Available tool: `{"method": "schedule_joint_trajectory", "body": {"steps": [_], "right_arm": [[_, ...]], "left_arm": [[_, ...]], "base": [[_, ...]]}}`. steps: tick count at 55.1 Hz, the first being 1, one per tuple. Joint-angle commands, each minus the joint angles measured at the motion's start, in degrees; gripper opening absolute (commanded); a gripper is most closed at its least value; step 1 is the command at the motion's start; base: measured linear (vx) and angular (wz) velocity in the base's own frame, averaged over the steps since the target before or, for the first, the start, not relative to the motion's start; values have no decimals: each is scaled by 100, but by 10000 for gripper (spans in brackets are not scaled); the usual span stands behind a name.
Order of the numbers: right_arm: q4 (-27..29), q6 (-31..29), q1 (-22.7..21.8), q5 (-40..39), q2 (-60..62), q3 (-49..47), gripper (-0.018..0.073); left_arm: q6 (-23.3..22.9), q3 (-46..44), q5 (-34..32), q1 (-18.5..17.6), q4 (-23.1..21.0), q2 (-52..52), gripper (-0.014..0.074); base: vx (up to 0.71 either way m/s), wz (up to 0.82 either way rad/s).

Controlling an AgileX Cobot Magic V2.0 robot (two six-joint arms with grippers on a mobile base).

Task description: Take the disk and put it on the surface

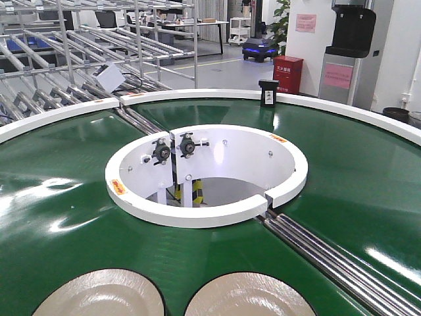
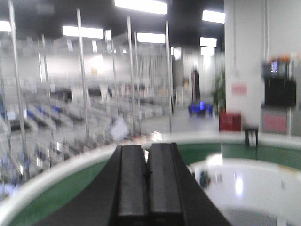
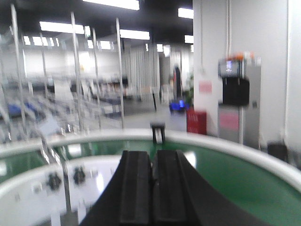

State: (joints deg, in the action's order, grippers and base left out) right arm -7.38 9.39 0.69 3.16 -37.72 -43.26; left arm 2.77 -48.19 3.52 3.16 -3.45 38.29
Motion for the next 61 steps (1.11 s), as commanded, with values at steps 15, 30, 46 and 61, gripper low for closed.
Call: {"method": "schedule_joint_trajectory", "body": {"steps": [15,30,46,61], "right_arm": [[-121,-64,-27,-529,-1003,-212,8],[-127,-64,-27,-509,-1003,-212,302],[-122,-51,-27,-556,-1003,-212,729],[473,263,-27,-397,-1009,-207,661]], "left_arm": [[-244,-193,-274,-7,2,1100,16],[-239,-193,-290,-7,8,1088,159],[-226,-193,-293,-7,8,1097,547],[-618,-214,82,-7,-444,1138,584]], "base": [[0,0],[0,0],[0,0],[0,0]]}}
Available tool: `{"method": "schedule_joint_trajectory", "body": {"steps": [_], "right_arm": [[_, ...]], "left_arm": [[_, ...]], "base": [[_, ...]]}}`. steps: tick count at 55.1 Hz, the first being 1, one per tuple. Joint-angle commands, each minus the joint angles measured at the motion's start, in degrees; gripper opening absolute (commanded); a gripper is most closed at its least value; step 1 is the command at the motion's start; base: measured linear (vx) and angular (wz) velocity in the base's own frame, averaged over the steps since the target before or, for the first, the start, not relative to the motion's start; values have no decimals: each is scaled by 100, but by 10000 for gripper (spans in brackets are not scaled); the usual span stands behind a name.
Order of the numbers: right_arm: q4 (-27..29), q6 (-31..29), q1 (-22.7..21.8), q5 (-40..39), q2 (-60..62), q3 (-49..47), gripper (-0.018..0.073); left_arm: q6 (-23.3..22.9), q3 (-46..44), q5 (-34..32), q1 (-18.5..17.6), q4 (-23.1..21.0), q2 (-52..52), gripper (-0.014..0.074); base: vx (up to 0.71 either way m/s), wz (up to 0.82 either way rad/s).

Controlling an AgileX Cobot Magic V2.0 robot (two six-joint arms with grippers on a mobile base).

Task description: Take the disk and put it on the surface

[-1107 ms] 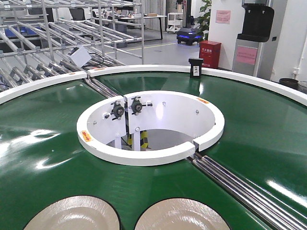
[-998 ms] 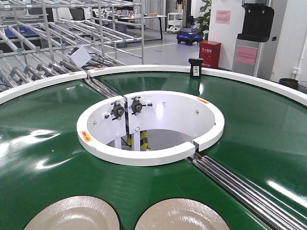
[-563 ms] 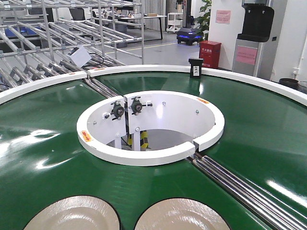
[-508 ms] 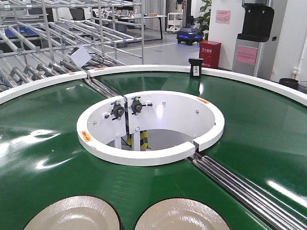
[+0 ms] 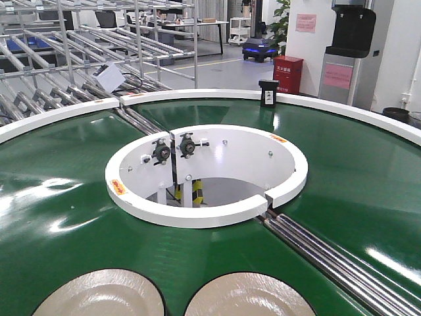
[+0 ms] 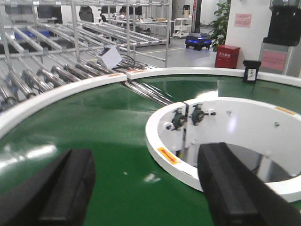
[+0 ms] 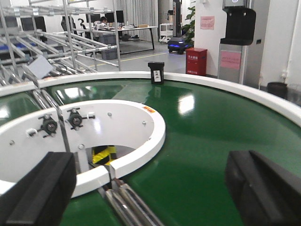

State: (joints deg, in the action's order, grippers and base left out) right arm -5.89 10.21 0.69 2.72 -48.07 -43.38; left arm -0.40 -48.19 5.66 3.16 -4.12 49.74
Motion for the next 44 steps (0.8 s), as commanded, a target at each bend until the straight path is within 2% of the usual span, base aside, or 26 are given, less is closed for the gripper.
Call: {"method": "schedule_joint_trajectory", "body": {"steps": [1,5,9,12,13,15,16,17,18,19,20,22,24,25,26,28,29,30,31,34,39,44], "right_arm": [[425,210,-27,-272,25,-195,654],[775,233,-16,248,-6,-228,611],[1276,178,-16,881,-164,-325,562],[1769,-66,-16,1304,-339,-404,530],[1930,-233,-16,1410,-419,-449,519],[2513,-661,-16,1723,-568,-542,503],[2737,-835,-16,1824,-634,-569,497],[3094,-1124,-16,1971,-734,-615,489],[3491,-1332,-16,2107,-839,-660,482],[3910,-1676,-16,2253,-948,-694,477],[4359,-2051,-16,2405,-1054,-734,473],[5133,-2713,-16,2691,-1245,-793,468],[5915,-3511,-16,3101,-1486,-847,466],[6361,-3884,-16,3256,-1569,-880,466],[6779,-4227,-21,3481,-1694,-905,466],[7496,-4700,-27,3937,-1935,-942,466],[7811,-4927,-27,4131,-2046,-962,466],[8051,-5099,-27,4293,-2153,-972,466],[8161,-5218,-27,4420,-2258,-992,466],[8409,-5369,-33,4577,-2469,-1021,466],[8222,-5358,-33,4494,-2667,-1027,466],[7942,-5351,-33,4451,-2718,-1027,466]], "left_arm": [[-337,-244,174,-7,-514,7,582],[-256,-318,683,-17,-833,85,570],[320,-352,1098,-129,-1399,197,540],[861,-352,1233,-242,-2099,308,517],[1174,-352,1319,-312,-2418,362,508],[1436,-352,1390,-383,-2776,473,494],[1915,-352,1538,-456,-3426,546,485],[2016,-352,1573,-491,-3699,628,480],[2556,-352,1736,-553,-4255,718,471],[2785,-352,1883,-581,-4539,782,466],[3133,-352,2040,-616,-5100,917,459],[3583,-352,2268,-648,-5507,1100,454],[4284,-352,2711,-654,-6402,1335,448],[4284,-352,2711,-654,-6402,1413,447],[4729,-352,3026,-654,-7037,1526,446],[4785,-352,3071,-654,-7212,1744,446],[5010,-352,3285,-648,-7660,1844,447],[5049,-352,3314,-633,-7660,1875,447],[5072,-352,3341,-599,-7838,2025,447],[5065,-352,3301,-449,-7864,2221,447],[5055,-352,3242,-51,-7631,2523,447],[5027,-352,3308,533,-7306,2811,447]], "base": [[0,0],[0,0],[0,0],[0,0],[0,0],[0,0],[0,0],[0,0],[0,0],[0,0],[0,0],[0,0],[0,0],[0,0],[0,0],[0,0],[0,0],[0,0],[0,0],[0,0],[0,0],[0,0]]}}
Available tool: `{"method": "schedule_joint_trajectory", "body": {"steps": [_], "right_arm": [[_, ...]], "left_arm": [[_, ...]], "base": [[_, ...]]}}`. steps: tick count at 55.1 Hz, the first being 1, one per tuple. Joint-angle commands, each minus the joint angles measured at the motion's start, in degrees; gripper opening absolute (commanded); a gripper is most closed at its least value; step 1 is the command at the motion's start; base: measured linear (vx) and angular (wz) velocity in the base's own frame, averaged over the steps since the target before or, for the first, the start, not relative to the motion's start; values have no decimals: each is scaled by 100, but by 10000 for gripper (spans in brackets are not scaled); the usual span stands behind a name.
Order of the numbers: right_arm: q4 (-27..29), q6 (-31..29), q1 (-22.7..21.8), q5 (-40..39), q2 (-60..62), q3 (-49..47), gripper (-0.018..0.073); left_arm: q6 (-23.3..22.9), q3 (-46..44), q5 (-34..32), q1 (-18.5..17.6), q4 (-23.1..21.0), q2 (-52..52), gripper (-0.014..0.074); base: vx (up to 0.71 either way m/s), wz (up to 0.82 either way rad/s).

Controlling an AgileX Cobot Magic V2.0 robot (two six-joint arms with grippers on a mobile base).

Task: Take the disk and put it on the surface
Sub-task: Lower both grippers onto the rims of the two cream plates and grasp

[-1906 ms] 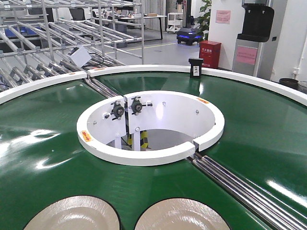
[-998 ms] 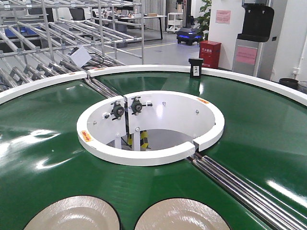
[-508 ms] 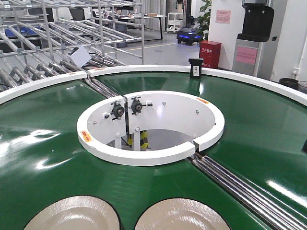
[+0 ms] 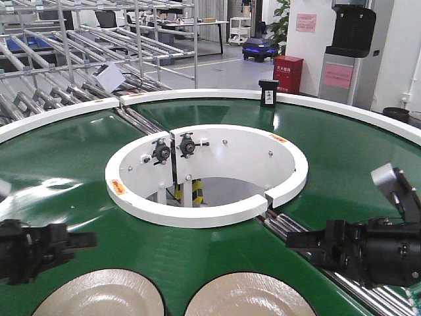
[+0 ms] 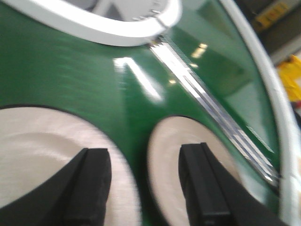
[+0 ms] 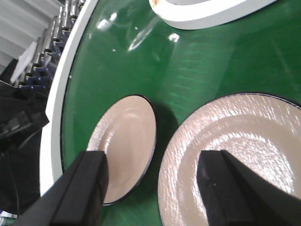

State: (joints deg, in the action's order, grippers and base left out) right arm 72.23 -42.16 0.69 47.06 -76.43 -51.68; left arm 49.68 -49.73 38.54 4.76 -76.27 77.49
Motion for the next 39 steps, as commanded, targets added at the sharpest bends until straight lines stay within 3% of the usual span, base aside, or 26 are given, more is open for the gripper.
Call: {"method": "schedule_joint_trajectory", "body": {"steps": [1,10,11,18,22,27,35,39], "right_arm": [[89,-114,-33,6,118,-198,466],[-167,-119,-33,-191,118,-198,466],[-334,-119,-33,-370,118,-198,466],[-350,-119,-33,-461,118,-198,466],[-400,-143,-33,-558,118,-198,466],[-582,-166,-33,-691,118,-198,466],[-649,-166,-33,-727,118,-198,466],[-649,-166,-33,-727,118,-198,466]], "left_arm": [[13,-190,32,452,41,93,447],[13,-190,13,1236,800,512,447],[82,-190,6,1451,1246,799,446],[361,-190,334,1498,1706,1290,446],[500,-190,489,1498,1742,1616,446],[713,-190,710,1498,1418,1994,446],[1698,-190,1863,1445,67,2712,398],[1820,-190,2199,1412,-370,2992,323]], "base": [[0,0],[0,0],[0,0],[0,0],[0,0],[0,0],[0,0],[0,0]]}}
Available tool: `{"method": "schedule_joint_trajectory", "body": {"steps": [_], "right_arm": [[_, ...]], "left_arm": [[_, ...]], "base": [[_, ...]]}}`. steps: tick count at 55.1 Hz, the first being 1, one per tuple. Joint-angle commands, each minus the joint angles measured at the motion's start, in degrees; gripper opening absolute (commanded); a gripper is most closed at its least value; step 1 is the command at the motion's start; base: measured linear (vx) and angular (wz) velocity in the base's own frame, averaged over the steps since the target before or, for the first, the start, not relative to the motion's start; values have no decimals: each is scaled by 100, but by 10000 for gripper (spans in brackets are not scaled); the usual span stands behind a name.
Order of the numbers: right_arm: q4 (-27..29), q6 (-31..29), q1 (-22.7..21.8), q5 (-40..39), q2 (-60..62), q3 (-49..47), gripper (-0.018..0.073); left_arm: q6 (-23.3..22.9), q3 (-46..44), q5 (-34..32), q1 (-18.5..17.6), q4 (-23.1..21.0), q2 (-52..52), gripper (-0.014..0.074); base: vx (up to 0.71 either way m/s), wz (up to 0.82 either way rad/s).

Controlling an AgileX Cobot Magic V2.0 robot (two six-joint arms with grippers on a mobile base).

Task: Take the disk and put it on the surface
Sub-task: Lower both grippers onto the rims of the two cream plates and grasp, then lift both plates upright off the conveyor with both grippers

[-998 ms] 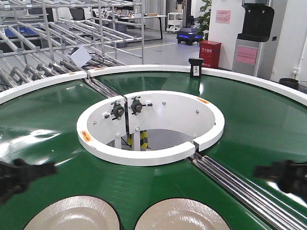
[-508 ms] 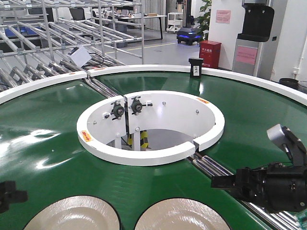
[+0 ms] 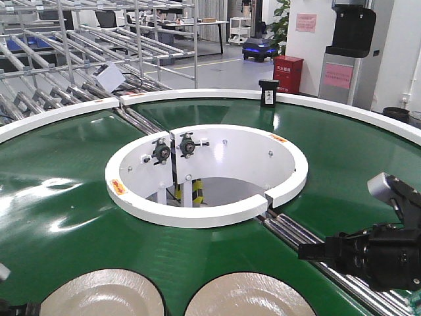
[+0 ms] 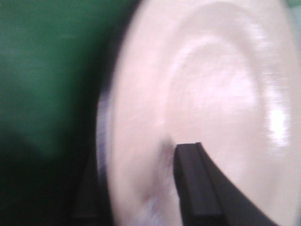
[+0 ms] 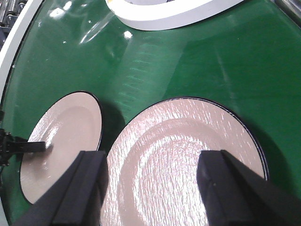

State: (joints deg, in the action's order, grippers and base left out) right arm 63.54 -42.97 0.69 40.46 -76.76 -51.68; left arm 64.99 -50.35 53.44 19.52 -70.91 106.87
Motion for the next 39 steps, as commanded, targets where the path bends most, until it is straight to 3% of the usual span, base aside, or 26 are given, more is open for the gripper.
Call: {"method": "schedule_joint_trajectory", "body": {"steps": [1,4,5,6,8,17,23,27,32,39], "right_arm": [[219,-86,-33,-68,152,-198,466],[166,-86,-33,-68,152,-198,466],[138,-77,-33,-68,152,-198,466],[94,-70,-33,-68,152,-198,466],[17,-36,-33,-68,152,-198,466],[-713,632,-37,-124,150,-198,466],[-1377,1197,-37,-166,31,-198,466],[-1762,1409,-37,-173,-149,-198,466],[-1879,1510,-37,-173,-476,-198,466],[-1893,1504,-37,-159,-1074,-243,466]], "left_arm": [[283,-128,872,-71,-1021,121,252],[283,-128,1117,-71,-1225,245,127],[283,-128,1117,-71,-1258,265,127],[288,-128,1213,-71,-1297,291,34],[288,-128,1246,-63,-1348,292,-10],[288,-134,1616,127,-1707,72,-10],[95,-134,1830,339,-2479,-378,-8],[-5,-139,1830,426,-2702,-707,-8],[-154,-145,1830,498,-3024,-1073,-8],[-250,-145,1830,507,-3112,-1499,-8]], "base": [[0,0],[0,0],[0,0],[0,0],[0,0],[0,0],[0,0],[0,0],[0,0],[0,0]]}}
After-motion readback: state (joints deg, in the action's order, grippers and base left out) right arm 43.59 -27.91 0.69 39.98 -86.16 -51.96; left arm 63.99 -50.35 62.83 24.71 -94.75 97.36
